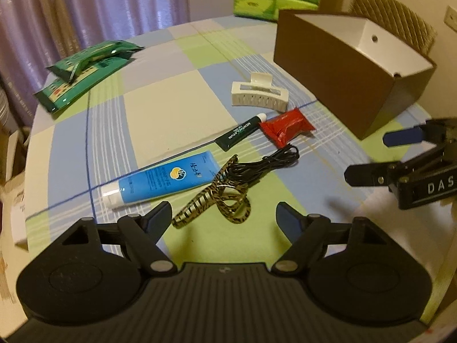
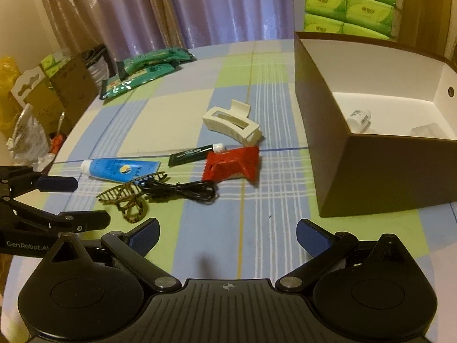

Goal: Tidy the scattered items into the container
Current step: 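Grasp the leopard-print hair clip with the left tool, then grasp the black USB cable with the right tool while the left tool holds the clip, then carry the hair clip and cable with both tools over the box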

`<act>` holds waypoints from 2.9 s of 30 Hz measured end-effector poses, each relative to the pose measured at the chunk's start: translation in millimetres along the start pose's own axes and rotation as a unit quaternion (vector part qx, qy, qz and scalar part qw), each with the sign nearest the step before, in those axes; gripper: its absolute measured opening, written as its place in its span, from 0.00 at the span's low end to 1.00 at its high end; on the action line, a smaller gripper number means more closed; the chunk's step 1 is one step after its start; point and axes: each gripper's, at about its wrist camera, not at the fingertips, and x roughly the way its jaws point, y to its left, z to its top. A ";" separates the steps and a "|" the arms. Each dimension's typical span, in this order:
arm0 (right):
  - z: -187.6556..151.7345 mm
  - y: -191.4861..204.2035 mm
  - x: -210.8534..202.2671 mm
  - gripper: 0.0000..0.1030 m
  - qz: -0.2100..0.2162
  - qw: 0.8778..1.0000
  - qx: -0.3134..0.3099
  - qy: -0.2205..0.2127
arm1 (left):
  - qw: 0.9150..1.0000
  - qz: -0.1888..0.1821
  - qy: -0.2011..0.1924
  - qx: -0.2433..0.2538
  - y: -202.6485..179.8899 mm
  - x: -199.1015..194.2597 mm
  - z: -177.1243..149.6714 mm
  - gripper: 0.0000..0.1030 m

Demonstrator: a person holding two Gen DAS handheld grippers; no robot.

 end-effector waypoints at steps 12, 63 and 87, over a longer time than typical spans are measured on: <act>1.5 -6.3 17.3 0.88 -0.017 0.999 0.036 0.022 | 0.996 -0.042 0.016 0.073 5.2 48.2 6.2 0.65; 10.1 60.7 96.1 0.90 -0.029 0.997 -0.071 0.027 | 0.991 0.020 0.032 -0.131 49.9 23.7 -29.1 0.42; -15.3 3.1 16.2 0.89 0.021 0.996 -0.082 0.023 | 0.993 -0.004 0.007 -0.120 -24.2 -22.4 -21.9 0.36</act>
